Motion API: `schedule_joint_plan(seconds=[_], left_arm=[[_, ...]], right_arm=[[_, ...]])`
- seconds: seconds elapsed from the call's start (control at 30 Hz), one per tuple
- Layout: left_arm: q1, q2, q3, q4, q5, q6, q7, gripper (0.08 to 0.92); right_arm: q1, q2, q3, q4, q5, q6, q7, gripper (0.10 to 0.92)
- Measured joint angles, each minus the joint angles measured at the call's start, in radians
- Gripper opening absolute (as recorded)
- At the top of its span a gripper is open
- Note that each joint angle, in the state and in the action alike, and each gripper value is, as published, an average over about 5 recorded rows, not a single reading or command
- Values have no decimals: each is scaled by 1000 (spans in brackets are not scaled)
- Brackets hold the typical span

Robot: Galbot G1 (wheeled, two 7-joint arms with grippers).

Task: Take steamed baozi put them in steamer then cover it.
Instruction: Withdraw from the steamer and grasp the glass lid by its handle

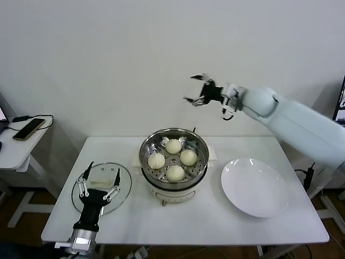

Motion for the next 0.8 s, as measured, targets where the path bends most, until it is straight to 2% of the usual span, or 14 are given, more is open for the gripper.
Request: schedule_joint_plan(seconds=[0.13,0.3,0.5,0.8], left_arm=[[-21,-1,-4,19,47,8,-17,823],[-53,0,-14,54,120,11,-31,823],[-92,10,-34,123,274,11,-41,823],[-147,42,-72,294,661,28,-53,823]], right_arm=[[-187,-38,191,44,0,40,174,823],[-450,-44,443,92,-33,86,308,823],[-753,14,716,129,-98,135,389,823],[-1092,146,1009,160,-182,200,433,823]])
